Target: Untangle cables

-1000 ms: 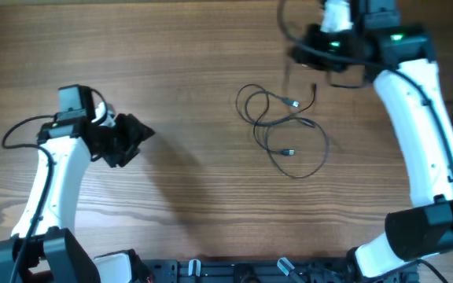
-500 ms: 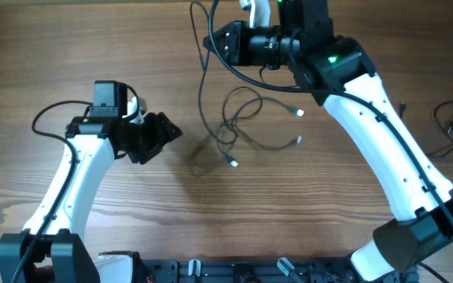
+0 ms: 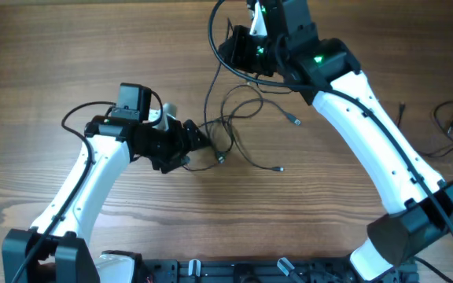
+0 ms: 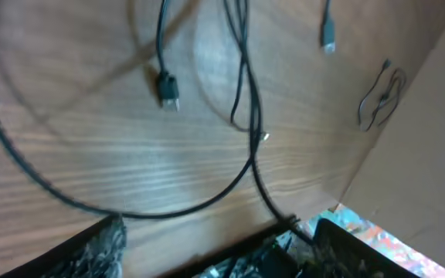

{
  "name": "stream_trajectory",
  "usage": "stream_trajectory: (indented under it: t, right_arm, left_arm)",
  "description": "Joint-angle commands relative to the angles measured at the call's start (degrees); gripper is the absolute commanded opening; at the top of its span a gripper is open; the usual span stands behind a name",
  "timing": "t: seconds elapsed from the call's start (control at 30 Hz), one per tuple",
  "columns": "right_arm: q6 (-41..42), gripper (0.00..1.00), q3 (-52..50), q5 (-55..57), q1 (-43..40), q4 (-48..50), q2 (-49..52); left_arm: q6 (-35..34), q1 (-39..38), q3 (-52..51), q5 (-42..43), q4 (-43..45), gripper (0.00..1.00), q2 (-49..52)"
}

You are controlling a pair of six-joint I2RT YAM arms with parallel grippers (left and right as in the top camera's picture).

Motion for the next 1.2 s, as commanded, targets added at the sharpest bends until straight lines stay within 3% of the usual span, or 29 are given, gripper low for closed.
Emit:
stream_trajectory:
  t: [0.0,0.17,0.27,0.43,0.77,1.1,1.17]
  right_arm:
    - [0.61,0.04,0.15,2.03,0.11,0.11,1.33]
    - [0.61,0.04,0.15,2.05,0.11,0.09,1.33]
    - [0.59,0.04,0.15,2.01,0.11,0.07,1.33]
    - [0.59,0.04,0.15,2.01,0.11,-0.11,1.33]
    - [0.59,0.04,0.15,1.77,0.11,-0.13,1.33]
    - [1.09,0.04,0.15,1.57,0.13,-0.5,1.33]
    - [1.31,0.04,0.15,1.6,0.13,-0.9,1.33]
  left_arm:
    - [-5.62,-0.81,0.11,1.05,-3.67,0.83,0.11]
    - [-8.33,-0.81,0.04,0.87,-4.31,0.91,0.11]
    - [-8.59,-0.81,-0.31,0.85,-4.13,0.92,0.11]
    - [-15.69,-0.81,-4.44,-1.7,-0.2,0.91,0.11]
    - [-26.62,-1.38,-14.4,-2.23,15.37,0.83,0.28]
    - [-30.77,-5.77,-16.63,-14.29,23.04,0.72,2.69]
    - [-30.8,-6.71,-16.63,-17.0,24.41,0.65,3.1]
